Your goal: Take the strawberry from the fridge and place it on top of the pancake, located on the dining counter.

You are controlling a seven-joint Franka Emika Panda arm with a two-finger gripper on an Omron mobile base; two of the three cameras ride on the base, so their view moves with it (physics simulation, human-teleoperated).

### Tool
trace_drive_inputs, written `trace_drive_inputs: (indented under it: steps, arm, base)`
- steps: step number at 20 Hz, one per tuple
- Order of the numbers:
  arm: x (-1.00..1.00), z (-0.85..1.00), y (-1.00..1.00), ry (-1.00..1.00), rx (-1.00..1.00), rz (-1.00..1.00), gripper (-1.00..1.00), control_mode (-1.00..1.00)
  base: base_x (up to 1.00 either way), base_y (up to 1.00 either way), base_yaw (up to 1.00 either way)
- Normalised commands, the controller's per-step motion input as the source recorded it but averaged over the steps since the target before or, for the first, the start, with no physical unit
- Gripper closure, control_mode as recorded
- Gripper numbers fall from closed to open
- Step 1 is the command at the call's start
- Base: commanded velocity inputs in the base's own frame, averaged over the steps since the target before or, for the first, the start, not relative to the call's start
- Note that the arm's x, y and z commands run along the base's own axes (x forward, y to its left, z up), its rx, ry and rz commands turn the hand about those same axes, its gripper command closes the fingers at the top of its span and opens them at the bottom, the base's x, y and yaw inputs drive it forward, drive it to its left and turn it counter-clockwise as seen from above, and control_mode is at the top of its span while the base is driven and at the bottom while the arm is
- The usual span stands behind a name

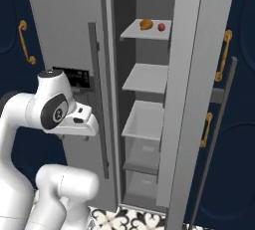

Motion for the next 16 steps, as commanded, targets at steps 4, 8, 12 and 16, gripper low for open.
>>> trace_drive_inputs:
  steps: [4,8,12,16]
  arm:
    - [0.0,0.0,0.0,0.0,0.0,0.0,-1.0,1.0]
    - [0.0,0.0,0.0,0.0,0.0,0.0,-1.0,1.0]
    - [0.0,0.0,0.0,0.0,0.0,0.0,-1.0,1.0]
    - [0.0,0.0,0.0,0.0,0.0,0.0,-1.0,1.0]
  base:
    - [0.62,0.0,0.09]
    - [0.62,-0.09,0.0]
    - [0.02,-0.23,-0.17]
    - [0.02,-0.34,-0.26]
